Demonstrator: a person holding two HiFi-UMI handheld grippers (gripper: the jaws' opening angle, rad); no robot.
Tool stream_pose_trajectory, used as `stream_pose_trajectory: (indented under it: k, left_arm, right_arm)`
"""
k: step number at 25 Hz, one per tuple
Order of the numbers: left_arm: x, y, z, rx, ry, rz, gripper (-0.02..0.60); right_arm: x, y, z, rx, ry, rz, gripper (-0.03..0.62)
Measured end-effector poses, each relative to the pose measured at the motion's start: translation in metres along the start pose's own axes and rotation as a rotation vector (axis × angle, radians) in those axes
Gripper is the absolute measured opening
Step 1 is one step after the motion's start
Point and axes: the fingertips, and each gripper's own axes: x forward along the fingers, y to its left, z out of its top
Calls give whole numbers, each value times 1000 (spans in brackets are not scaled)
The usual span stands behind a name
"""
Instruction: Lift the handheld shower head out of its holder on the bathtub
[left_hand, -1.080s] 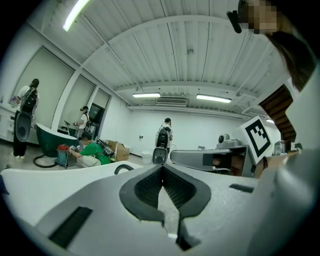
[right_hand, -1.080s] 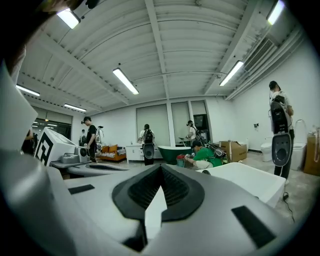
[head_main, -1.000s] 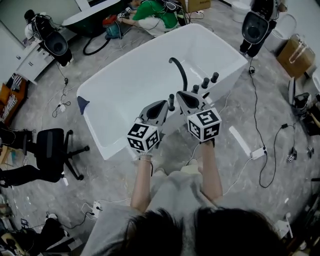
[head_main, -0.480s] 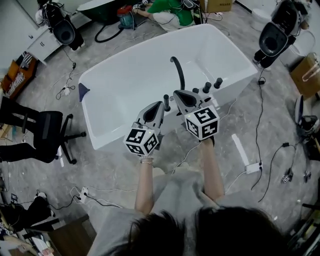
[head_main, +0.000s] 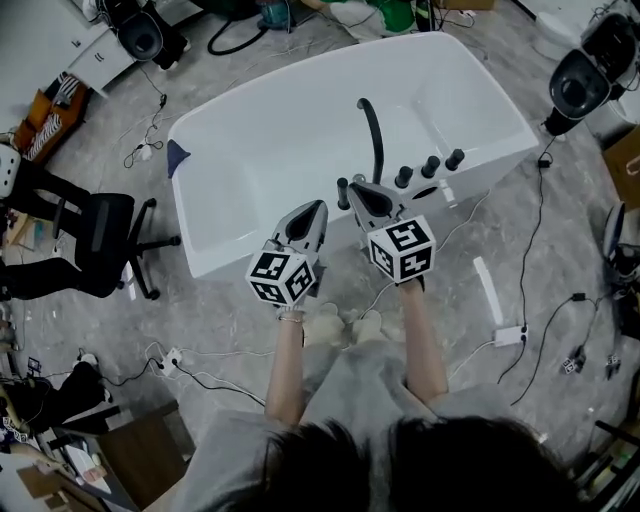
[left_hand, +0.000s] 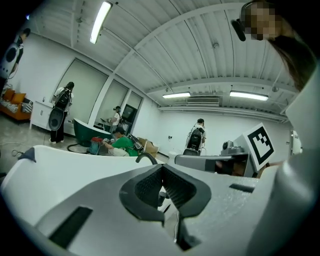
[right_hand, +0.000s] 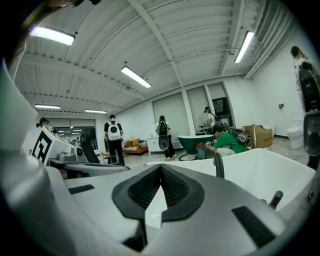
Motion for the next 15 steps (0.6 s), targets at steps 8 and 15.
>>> stream_pose_trajectory:
  k: [8,15]
  left_arm:
    - [26,13,-27,-19,60,-25,5]
    - [40,37,-59,-60,86,2,5]
  right_arm:
    - [23,-22,-32,15,37,-13,2]
    - [47,-36,-71,-21,106,15,35]
